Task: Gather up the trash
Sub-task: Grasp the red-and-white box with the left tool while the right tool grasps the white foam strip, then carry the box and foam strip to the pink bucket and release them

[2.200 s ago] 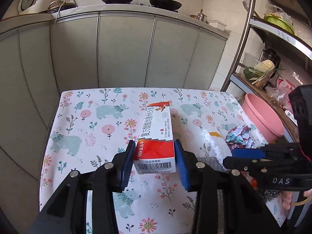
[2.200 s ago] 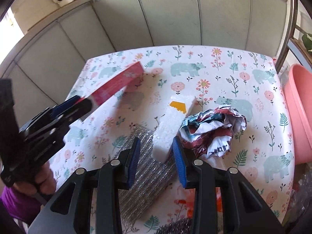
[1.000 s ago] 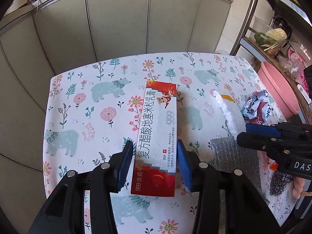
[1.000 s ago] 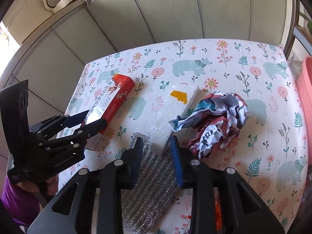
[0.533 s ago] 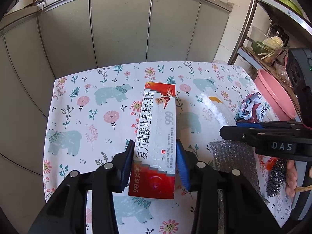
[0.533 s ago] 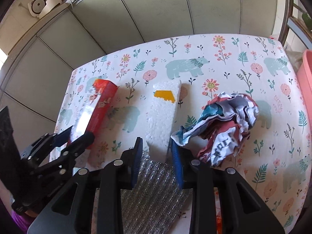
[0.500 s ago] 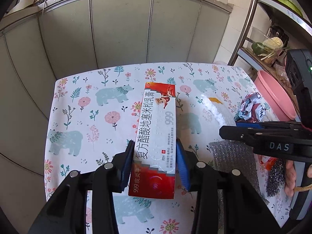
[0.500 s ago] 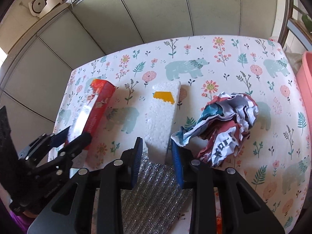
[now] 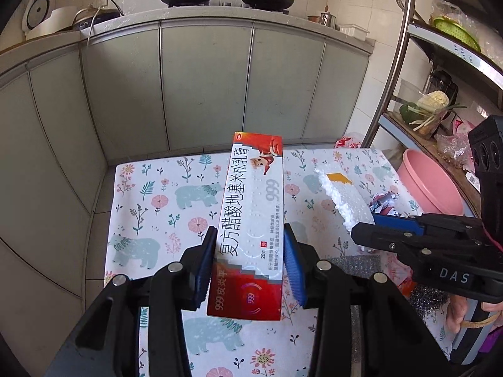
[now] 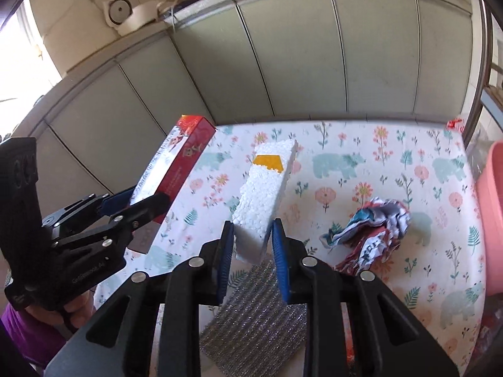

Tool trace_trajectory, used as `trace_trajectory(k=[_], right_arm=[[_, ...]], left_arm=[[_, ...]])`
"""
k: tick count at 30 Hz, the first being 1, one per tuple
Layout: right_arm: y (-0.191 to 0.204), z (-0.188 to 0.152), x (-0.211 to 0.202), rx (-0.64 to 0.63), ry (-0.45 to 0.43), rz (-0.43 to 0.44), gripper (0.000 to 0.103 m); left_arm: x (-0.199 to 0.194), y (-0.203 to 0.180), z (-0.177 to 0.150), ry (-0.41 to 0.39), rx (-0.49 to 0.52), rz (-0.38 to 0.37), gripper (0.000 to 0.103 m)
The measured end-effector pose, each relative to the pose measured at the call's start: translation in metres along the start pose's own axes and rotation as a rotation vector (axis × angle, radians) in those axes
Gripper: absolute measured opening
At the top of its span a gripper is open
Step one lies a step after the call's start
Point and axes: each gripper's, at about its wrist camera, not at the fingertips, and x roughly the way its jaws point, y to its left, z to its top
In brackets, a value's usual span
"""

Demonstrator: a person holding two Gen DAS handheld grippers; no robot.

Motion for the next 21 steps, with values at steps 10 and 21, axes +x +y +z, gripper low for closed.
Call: trace_trajectory(k=[10,21], right_arm=[[-0.013,0.004,-0.070,-0.027,-0.192,-0.037,0.025],[-0.080,-0.002,-0.136,0.101,-0.336,-0.132,0.025]], left_arm=[[-0.037,-0.041,0.028,-0.155,0.021,-0.040,0.040],[-0.036,-0.129,0.064,-0.225,0.120,-0.168,0.040]])
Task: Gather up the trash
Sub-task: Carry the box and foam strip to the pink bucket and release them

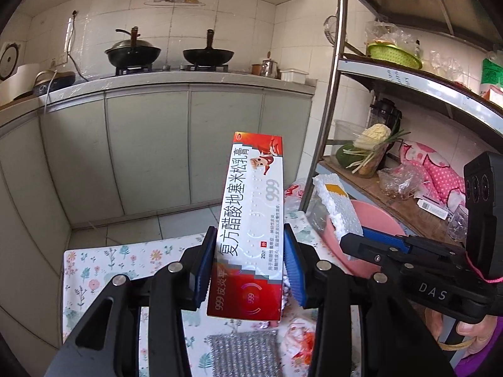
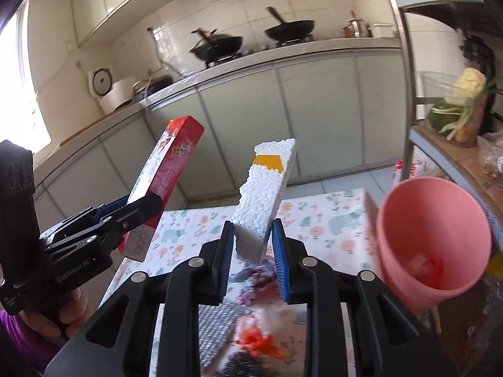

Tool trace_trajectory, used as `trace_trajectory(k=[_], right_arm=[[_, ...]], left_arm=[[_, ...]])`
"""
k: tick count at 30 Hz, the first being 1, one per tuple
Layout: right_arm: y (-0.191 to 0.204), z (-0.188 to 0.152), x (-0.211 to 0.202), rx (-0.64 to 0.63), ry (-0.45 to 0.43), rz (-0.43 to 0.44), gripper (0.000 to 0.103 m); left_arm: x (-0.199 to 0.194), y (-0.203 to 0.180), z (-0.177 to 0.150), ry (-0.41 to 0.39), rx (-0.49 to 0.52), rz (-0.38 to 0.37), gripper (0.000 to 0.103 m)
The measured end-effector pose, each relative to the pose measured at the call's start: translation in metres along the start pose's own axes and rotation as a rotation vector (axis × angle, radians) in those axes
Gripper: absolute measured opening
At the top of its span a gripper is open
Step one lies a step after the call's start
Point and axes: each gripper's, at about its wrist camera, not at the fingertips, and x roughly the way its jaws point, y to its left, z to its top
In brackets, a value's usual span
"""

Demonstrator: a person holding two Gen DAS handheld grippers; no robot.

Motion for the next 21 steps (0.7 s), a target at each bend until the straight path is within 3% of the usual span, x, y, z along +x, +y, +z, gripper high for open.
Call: trace_trajectory(k=[7,13,21], right_arm=[[-0.074,0.002,-0.025,0.110,-0.059,-0.134,0.025],[-0.138,-0.009,-0.029,0.214,-0.054,-0.246,0.025],[-0.188,-0.024,-0.009,0.298,-0.006,-0.302,0.025]], left_arm=[[0.045,-0.066,0.016,0.048,0.047,-0.125,0.040],[0.092,-0.124,0.022,0.124,0.082,-0.227,0.040],[0.156,-0.182,0.021,0.226,0.158,-0.264,0.040]])
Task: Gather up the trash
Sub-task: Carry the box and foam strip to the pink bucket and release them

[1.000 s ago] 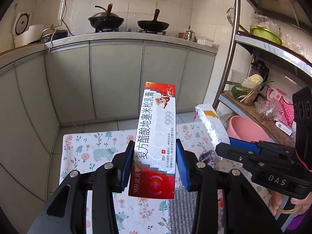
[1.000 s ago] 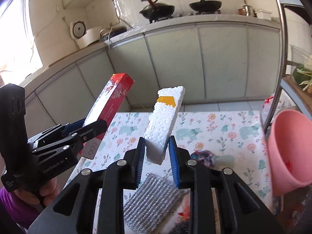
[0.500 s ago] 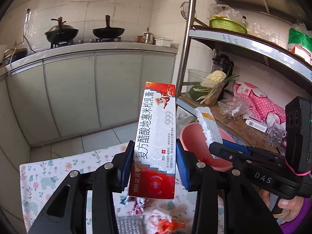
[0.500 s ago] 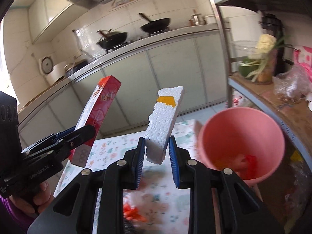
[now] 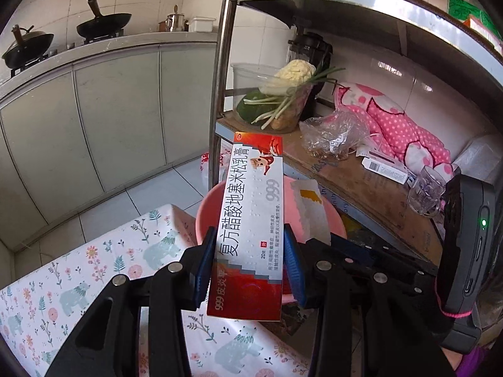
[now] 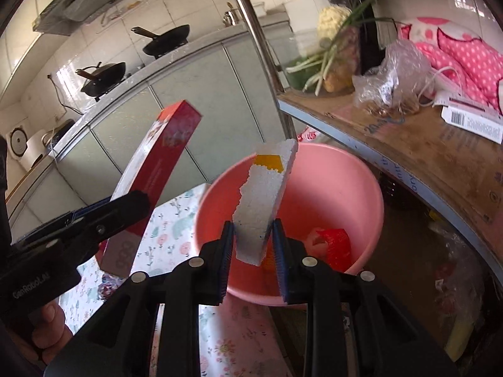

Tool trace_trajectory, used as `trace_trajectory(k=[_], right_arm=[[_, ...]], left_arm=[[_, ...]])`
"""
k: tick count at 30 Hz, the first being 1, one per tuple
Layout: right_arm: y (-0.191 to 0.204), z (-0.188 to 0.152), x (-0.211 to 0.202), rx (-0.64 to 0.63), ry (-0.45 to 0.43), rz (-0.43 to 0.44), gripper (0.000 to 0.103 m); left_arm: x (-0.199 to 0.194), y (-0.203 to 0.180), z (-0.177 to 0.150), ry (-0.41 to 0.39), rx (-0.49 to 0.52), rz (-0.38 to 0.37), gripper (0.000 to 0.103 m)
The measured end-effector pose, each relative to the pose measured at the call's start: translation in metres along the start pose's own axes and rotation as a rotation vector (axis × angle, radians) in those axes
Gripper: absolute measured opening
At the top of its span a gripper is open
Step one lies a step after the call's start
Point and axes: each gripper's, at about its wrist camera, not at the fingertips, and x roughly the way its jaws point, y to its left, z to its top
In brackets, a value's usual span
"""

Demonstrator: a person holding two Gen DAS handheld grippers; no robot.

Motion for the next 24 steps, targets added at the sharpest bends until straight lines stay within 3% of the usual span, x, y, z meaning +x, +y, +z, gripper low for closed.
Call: trace_trajectory(k=[11,19,21,23,24], right_arm=[[-0.003,-0.003,0.029,0.005,0.028,-0.032,0.025],[-0.010,-0.005,0.040,0.032,0.056,-0.060,0.027],[-0.013,-0.006,0.041,0.045,0.065,-0.055,0.028],[-0.013,-0.006,0.042,0.043,0.071,-0.055,0.041],[-0.013,-0.006,0.041,0.040,0.071,-0.053,0.042]], left_arm=[[0.066,0.002,0.011,0.088,-0.023,0.012,0.040],[0.080,0.010,0.005,0.124,-0.048,0.013,0.044],[0.079,0.010,0.006,0.125,-0.048,0.013,0.044],[0.076,0.009,0.009,0.118,-0.048,0.003,0.044],[0.074,0.009,0.010,0.114,-0.049,0.000,0.044]])
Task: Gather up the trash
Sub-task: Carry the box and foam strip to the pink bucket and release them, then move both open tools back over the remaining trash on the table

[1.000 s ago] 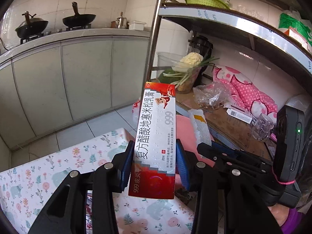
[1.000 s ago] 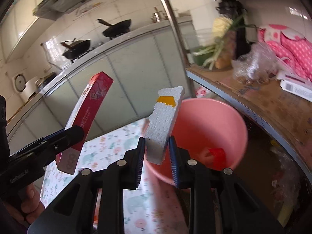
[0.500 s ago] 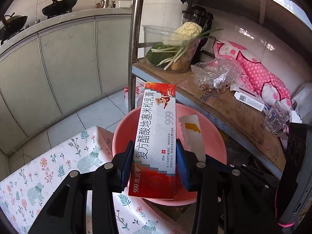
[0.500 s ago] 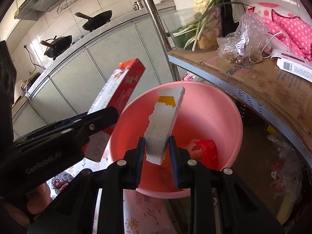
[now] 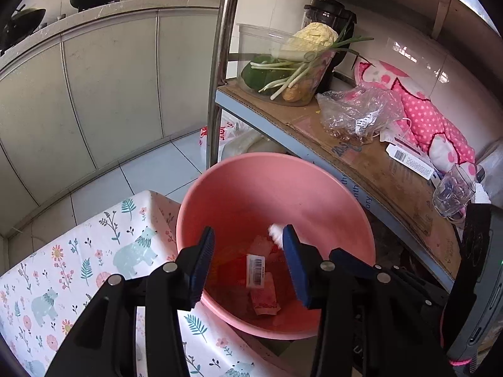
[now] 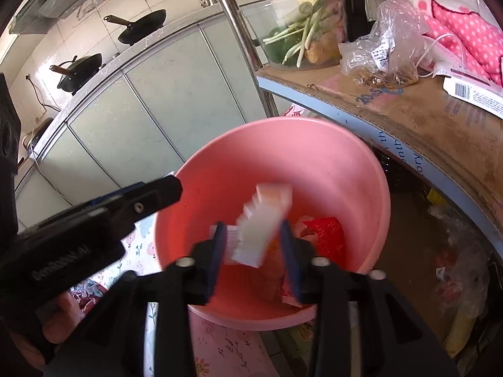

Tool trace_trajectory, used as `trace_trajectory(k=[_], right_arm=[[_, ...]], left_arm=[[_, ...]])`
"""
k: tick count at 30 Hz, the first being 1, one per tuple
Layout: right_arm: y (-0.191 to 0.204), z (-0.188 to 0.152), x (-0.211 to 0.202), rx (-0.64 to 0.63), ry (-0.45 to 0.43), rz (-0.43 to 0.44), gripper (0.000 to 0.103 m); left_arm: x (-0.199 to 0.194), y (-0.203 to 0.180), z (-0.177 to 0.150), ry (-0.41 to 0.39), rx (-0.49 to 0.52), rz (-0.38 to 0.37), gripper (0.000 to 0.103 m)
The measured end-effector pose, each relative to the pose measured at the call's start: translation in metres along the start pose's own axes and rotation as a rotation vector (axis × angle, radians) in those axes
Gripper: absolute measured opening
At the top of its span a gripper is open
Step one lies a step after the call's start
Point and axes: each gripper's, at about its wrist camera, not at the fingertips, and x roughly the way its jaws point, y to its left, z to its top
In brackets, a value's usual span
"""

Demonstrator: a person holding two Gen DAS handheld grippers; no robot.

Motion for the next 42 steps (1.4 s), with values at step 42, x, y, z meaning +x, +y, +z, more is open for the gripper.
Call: trace_trajectory(k=[42], right_arm=[[0.105,-0.055,-0.099,-0.316,-0.093,0.188,0.043]], left_arm=[[-0.265,0.137,-0.123,-0.274,-0.128,0.295,0.046]])
